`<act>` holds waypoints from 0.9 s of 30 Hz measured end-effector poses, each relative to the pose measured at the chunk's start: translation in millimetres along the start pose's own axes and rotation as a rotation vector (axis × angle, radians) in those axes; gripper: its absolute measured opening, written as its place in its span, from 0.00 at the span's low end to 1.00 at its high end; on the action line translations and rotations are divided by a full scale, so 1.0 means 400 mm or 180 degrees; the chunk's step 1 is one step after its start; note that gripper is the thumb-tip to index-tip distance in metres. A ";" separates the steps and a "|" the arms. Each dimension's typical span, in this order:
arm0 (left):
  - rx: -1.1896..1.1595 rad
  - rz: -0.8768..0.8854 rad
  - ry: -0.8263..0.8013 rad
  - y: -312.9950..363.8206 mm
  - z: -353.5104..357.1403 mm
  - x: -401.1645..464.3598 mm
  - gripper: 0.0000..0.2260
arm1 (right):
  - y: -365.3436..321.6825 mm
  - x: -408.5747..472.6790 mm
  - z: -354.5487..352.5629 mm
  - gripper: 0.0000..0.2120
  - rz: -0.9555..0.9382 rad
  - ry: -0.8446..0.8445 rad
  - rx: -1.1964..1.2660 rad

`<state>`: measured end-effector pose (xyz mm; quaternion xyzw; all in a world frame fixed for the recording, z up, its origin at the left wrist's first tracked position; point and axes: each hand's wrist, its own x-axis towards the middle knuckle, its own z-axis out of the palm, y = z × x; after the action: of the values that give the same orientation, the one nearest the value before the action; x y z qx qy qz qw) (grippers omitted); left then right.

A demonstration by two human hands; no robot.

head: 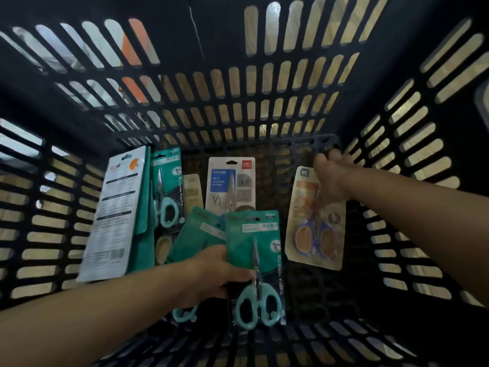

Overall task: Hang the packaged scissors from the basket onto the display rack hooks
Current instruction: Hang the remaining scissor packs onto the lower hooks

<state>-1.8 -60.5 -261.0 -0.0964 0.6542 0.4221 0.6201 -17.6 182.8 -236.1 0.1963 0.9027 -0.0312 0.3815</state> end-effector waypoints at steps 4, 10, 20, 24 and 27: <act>0.0000 0.0184 0.0177 0.030 -0.026 0.016 0.11 | 0.001 0.001 -0.001 0.50 0.0069 -0.0022 -0.0056; -0.0376 0.0682 0.0633 0.109 -0.120 0.025 0.12 | -0.014 -0.002 0.008 0.48 0.0168 0.0003 0.0045; -0.0463 0.0744 0.0679 0.115 -0.140 0.034 0.10 | -0.009 -0.011 0.006 0.49 0.0020 0.0111 -0.0004; -0.0467 0.0750 0.0658 0.113 -0.142 0.040 0.10 | -0.022 0.002 -0.004 0.52 0.0034 0.0126 -0.0105; -0.0498 0.0755 0.0618 0.113 -0.145 0.040 0.09 | -0.020 0.013 -0.006 0.54 0.0050 0.0040 -0.0014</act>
<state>-76.9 -65.0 -262.8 -0.1068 0.6830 0.5307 0.4904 -25.6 177.5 -238.7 0.2028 0.9036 -0.0249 0.3764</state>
